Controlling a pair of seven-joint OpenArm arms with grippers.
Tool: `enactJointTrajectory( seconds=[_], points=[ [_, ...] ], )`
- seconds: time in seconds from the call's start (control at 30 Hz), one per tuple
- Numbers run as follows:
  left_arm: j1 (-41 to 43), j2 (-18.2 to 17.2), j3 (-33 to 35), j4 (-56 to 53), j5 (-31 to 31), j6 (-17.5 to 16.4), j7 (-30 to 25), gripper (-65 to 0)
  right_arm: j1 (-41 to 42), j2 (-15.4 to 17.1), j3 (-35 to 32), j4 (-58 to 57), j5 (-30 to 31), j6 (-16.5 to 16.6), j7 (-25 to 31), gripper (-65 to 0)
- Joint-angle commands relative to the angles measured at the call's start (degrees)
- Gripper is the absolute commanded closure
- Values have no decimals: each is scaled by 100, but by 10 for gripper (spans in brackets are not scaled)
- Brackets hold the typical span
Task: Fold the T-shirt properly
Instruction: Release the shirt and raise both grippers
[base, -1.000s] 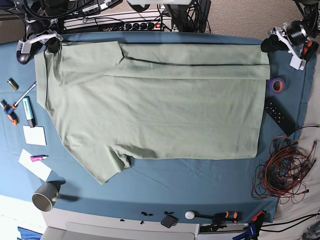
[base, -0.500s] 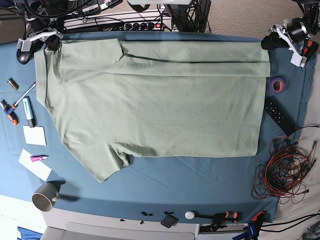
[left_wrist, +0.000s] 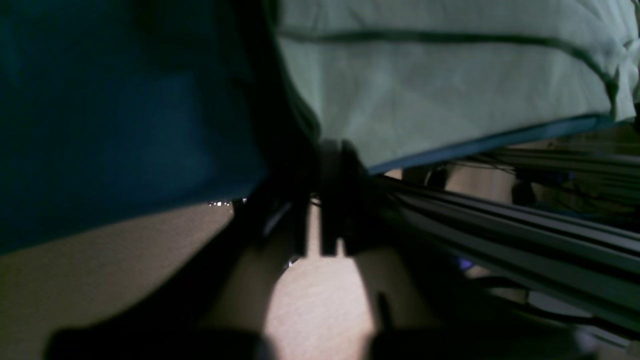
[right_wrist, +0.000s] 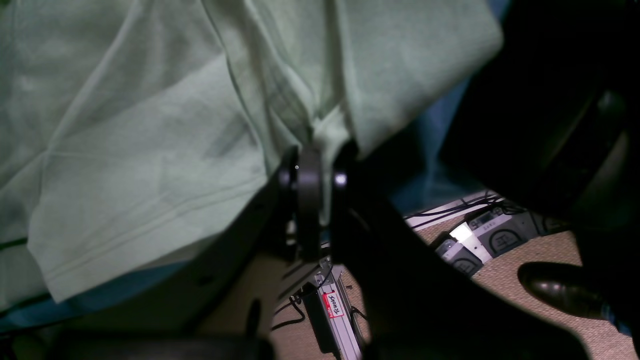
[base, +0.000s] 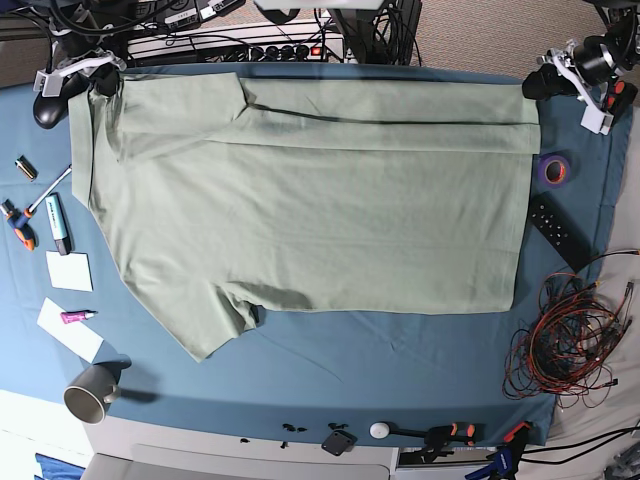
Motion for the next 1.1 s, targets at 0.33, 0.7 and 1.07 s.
enactJointTrajectory(
  seconds=[0.33,0.7,1.07],
  points=[
    [70,-92,-22,39,254,66,114,-245,-107,46,26,-2,-352,74,-9,-189],
    [74,-94,-855,400,238,-79,140,-245,-109,42,26,4,-354,74,-151,-189],
    [87,-92,-957,407,120,-83,162,-245,-588,-122,28,785,-597,68,-212,-189]
  ],
)
